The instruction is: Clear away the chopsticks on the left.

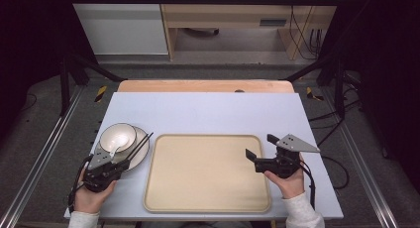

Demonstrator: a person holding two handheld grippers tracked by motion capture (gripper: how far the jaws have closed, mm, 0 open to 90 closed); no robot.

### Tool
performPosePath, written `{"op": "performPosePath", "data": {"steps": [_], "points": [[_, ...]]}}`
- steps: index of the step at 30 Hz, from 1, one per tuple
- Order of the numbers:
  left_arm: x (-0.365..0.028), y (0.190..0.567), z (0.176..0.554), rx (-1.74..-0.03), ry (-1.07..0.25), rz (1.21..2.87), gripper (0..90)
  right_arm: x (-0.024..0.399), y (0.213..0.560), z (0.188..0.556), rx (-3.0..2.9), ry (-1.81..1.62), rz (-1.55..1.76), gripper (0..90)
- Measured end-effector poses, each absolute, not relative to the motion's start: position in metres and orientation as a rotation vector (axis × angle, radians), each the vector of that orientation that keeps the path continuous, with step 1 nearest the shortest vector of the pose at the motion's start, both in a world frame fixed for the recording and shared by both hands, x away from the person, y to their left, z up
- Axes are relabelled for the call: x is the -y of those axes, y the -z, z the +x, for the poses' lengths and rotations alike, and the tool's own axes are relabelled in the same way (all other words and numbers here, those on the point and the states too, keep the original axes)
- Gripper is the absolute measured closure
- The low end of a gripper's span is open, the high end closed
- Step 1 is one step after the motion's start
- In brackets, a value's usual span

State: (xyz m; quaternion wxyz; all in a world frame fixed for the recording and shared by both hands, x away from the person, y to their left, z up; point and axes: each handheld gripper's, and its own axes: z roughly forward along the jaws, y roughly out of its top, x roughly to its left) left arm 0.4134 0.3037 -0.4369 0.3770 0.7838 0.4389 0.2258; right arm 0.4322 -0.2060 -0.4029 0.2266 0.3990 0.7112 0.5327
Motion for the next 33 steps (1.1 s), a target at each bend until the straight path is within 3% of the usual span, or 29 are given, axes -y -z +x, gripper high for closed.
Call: {"op": "performPosePath", "data": {"steps": [33], "points": [[-0.240,0.409,0.383,-1.253,-0.713,1.702,85.5,0.207,0.405,0.435,-1.933,-1.442,1.134,4.1]]}}
